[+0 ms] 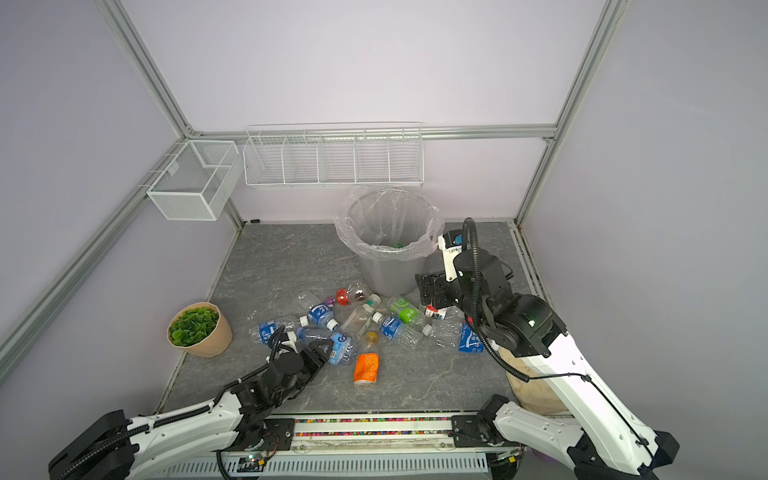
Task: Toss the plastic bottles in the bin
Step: 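Lower the left gripper onto the large clear bottle with light-blue label, then close the left gripper on the light-blue-labeled bottle and lift it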
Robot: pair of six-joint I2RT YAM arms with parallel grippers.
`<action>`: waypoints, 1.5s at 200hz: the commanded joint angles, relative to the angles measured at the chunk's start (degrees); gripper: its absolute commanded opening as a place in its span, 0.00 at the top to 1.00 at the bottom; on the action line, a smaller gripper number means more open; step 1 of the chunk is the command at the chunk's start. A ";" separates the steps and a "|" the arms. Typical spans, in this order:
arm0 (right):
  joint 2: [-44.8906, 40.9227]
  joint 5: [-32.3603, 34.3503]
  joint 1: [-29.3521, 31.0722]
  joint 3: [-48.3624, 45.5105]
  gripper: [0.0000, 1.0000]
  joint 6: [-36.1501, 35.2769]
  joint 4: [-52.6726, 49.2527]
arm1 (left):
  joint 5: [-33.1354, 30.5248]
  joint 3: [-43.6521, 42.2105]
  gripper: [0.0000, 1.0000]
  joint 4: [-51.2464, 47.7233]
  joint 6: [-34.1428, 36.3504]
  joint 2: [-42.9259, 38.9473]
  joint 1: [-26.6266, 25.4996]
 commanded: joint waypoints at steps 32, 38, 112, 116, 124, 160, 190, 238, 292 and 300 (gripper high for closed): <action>-0.80 -0.43 -0.60 -0.71 0.12 -0.22 0.42 | 0.53 2.40 0.31 6.33 0.42 9.86 -0.09; -1.04 -0.36 -0.65 -0.69 0.12 -0.20 0.16 | 0.54 2.54 0.34 6.96 0.36 10.64 0.00; -3.38 -0.47 -0.90 -0.80 0.12 -0.02 -1.47 | 0.80 6.07 0.67 -5.84 0.34 4.13 0.53; -3.57 -0.56 -0.86 -0.91 0.12 0.01 -1.51 | 0.82 6.62 0.67 -7.90 0.89 2.58 0.50; -3.85 -0.70 -0.91 -1.11 0.12 0.10 -1.52 | 0.52 7.87 0.67 -12.08 2.36 -0.54 0.50; -5.16 -2.01 -0.90 -2.81 0.12 0.65 -1.43 | -2.05 12.33 0.68 -24.61 7.21 -13.51 0.54; -6.05 -3.37 -0.88 -5.45 0.12 1.78 -1.17 | -3.14 17.84 0.69 -33.77 10.57 -17.07 0.47; -9.26 -6.08 -0.91 -11.39 0.12 4.91 -0.54 | -4.44 28.89 0.69 -42.39 19.02 -14.42 0.45; -12.24 -7.78 -0.89 -18.42 0.12 8.02 -1.08 | -7.58 44.41 0.69 -49.86 30.59 -9.79 0.46; -12.69 -8.02 -0.88 -19.59 0.12 8.58 -0.91 | -7.96 46.84 0.69 -50.84 32.34 -8.69 0.35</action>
